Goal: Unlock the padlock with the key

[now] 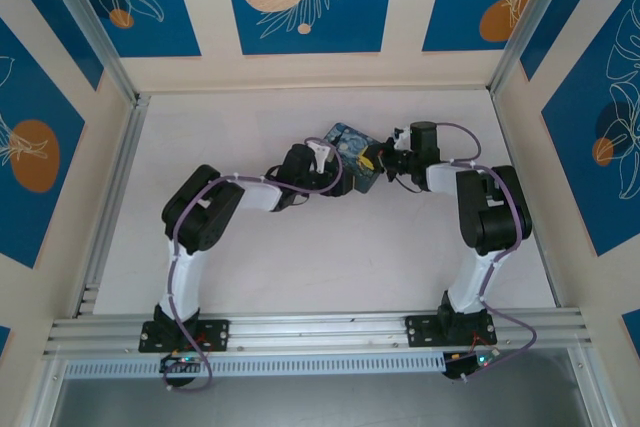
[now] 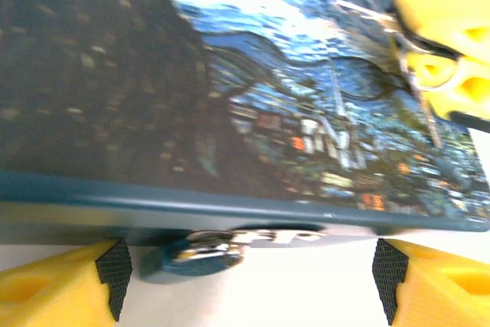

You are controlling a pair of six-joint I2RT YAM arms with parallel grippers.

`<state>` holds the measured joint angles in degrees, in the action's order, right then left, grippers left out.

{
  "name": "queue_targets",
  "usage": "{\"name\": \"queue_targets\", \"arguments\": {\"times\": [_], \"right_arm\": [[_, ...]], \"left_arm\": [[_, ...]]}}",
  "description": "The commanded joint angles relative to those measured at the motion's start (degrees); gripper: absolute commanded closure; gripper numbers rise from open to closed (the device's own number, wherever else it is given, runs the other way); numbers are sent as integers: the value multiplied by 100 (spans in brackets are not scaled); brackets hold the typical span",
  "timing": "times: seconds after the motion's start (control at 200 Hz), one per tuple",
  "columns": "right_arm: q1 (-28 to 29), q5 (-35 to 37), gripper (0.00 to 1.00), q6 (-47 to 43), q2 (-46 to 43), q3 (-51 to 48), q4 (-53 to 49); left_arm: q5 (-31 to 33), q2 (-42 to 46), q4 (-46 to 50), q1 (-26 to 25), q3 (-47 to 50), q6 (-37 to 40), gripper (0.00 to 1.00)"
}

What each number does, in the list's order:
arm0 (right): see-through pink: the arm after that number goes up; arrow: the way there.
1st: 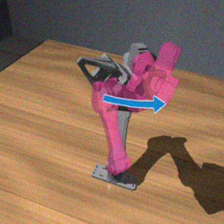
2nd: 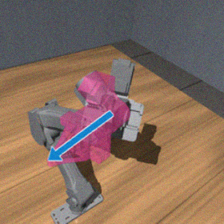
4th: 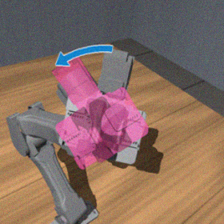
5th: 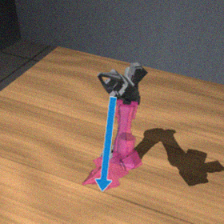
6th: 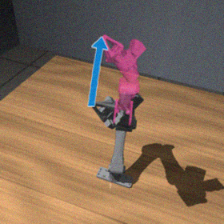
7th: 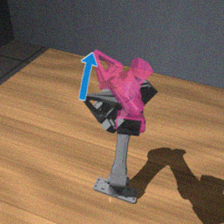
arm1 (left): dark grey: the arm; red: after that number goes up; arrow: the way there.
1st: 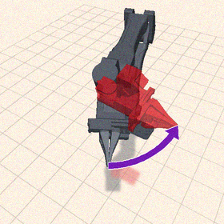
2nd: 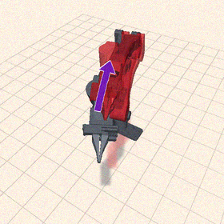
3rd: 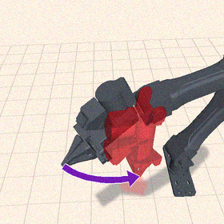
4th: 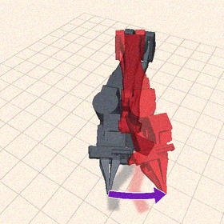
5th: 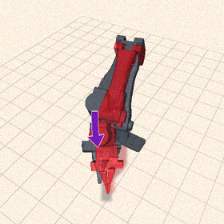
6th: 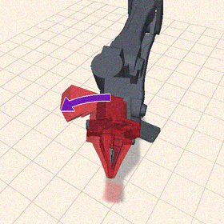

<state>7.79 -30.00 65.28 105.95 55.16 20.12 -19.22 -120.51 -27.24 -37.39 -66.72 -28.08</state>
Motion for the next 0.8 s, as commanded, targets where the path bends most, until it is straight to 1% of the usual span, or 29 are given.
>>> {"name": "queue_targets", "arguments": {"times": [0.0, 0.125, 0.315, 0.485, 0.565, 0.665, 0.795], "right_arm": [[-26, 18, 100, -103, 122, 92, -140], [-23, 44, 100, -95, 136, 101, -149], [-23, 64, 100, -71, 136, 101, -148], [-23, 71, 100, -25, 180, 83, -105], [-26, 72, 100, -24, 188, 74, -96], [-23, 81, 100, -26, 190, 65, -96], [-27, 74, 100, -24, 226, 65, -78]], "left_arm": [[-787, -157, -264, -85, -153, -245, 17], [-965, -235, -261, -119, -186, -321, 17], [-460, -252, -103, -170, -61, -141, 17], [-173, -385, -109, -204, -113, -200, 17], [-424, -448, -474, -203, -85, -502, 18], [-737, -383, -1282, -213, 89, -1225, 18], [-681, -290, -2048, -213, 315, -1880, 19]]}}
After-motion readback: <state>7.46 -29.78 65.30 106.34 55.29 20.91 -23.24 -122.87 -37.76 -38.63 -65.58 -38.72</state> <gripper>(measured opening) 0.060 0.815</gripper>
